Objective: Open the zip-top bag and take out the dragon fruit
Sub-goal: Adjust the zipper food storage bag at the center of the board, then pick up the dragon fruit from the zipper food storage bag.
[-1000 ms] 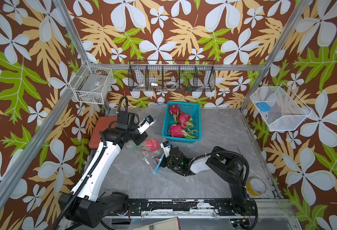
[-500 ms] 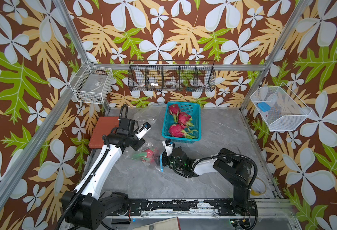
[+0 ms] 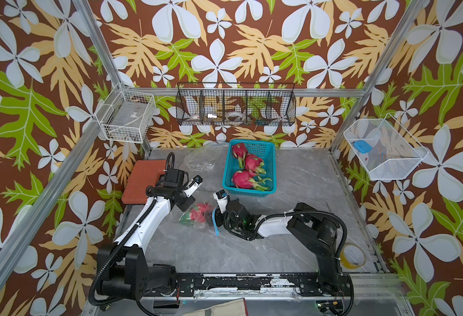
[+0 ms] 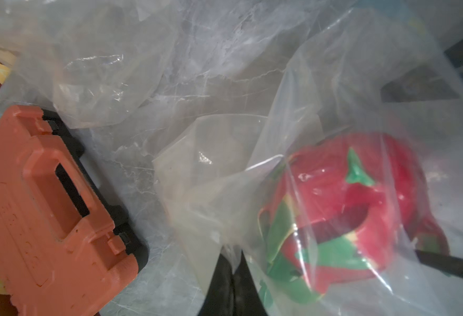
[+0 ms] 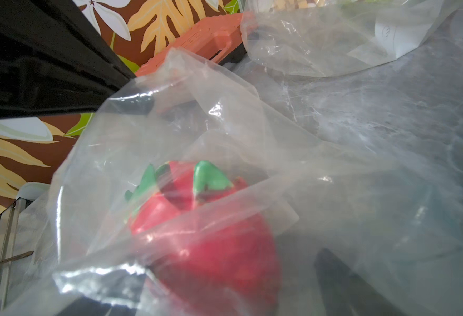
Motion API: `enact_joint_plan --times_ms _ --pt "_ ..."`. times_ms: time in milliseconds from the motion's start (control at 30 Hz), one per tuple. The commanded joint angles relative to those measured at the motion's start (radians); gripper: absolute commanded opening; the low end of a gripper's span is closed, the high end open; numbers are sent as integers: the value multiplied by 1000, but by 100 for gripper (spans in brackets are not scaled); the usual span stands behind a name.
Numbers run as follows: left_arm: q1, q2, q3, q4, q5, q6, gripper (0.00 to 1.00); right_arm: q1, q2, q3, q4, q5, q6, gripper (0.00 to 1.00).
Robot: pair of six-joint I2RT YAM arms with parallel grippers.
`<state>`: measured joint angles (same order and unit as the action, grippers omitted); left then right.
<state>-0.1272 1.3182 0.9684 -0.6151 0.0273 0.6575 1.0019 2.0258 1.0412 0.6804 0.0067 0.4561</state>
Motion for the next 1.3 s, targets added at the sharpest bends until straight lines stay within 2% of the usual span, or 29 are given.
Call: enact_joint_plan --times_ms 0,133,367,467,633,900,1067,1167,1267 --pt "0 -6 -14 21 26 0 0 2 12 7 -70 1 -18 94" --pt "0 -14 -17 9 59 -2 0 12 51 26 -88 -23 -40 100" --pt "0 1 -82 57 52 20 0 17 69 91 -34 -47 -128 100" --pt "0 46 -111 112 36 17 0 18 86 137 -39 -50 -173 100" --pt "-3 131 -82 140 66 -7 0 17 125 163 14 -50 -193 100" --pt "-32 213 -80 169 46 35 0 6 207 249 142 -206 -194 100" --pt "-68 225 -70 154 80 33 0 2 246 308 165 -258 -171 100" --pt "-80 225 -66 136 93 29 0 -8 256 319 185 -239 -128 100" --pt "-81 210 -64 109 106 36 0 -31 277 336 204 -262 -37 86"
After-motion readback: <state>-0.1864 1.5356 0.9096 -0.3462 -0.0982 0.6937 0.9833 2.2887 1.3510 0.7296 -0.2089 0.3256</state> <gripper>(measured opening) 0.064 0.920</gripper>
